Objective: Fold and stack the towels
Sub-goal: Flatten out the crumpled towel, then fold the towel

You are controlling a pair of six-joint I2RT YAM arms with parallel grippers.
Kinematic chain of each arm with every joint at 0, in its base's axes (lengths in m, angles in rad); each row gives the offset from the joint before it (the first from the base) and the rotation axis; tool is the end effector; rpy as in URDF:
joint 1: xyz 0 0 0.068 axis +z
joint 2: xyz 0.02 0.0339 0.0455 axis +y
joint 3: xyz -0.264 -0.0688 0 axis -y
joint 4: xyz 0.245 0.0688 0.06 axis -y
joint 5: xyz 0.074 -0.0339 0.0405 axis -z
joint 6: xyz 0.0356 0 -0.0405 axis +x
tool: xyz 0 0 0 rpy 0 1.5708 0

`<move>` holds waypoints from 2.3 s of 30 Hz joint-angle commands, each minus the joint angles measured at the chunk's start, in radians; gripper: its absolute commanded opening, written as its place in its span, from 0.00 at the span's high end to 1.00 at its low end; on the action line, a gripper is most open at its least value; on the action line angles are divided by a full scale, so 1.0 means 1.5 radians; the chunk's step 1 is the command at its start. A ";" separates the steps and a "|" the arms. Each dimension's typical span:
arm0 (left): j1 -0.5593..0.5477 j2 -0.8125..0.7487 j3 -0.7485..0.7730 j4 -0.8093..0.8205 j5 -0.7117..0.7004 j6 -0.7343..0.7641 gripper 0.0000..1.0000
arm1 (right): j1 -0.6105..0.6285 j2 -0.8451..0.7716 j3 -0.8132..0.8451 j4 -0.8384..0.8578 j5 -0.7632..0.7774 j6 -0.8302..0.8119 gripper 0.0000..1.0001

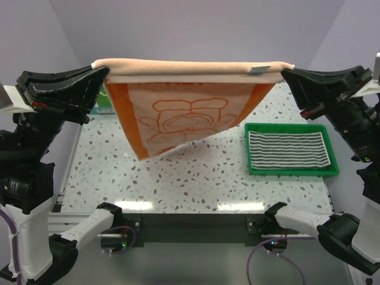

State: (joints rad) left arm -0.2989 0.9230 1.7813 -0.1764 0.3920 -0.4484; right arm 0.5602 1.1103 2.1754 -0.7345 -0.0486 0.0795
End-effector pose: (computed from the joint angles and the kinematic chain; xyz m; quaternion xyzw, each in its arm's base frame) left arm 0.0519 -0.0302 0.6160 0.1438 0.4337 -0.4012 0.7939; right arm 0.0605 0.0400 0.6290 -0.1575 0.5595 0.2692 0.7679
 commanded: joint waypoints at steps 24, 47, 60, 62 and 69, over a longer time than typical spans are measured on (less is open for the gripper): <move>0.042 0.567 0.073 0.019 -0.238 0.046 1.00 | -0.131 0.481 0.064 0.169 0.194 -0.057 1.00; 0.100 0.585 -0.184 -0.006 0.072 -0.129 1.00 | -0.198 0.423 -0.249 0.024 0.034 0.109 1.00; 0.041 0.316 -0.562 -0.078 0.014 -0.106 0.99 | -0.191 0.179 -0.629 -0.068 -0.046 0.170 1.00; 0.037 0.296 -0.614 -0.078 0.011 -0.103 0.99 | -0.189 0.161 -0.693 -0.057 -0.067 0.183 1.00; 0.011 0.304 -0.724 -0.051 -0.007 -0.088 0.98 | -0.163 0.173 -0.825 -0.009 -0.097 0.205 1.00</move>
State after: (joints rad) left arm -0.2607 1.3781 0.7338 -0.2790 0.4107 -0.6075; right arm 0.3065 1.3663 0.9749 -0.7898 -0.1692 0.3561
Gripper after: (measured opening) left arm 0.078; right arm 0.025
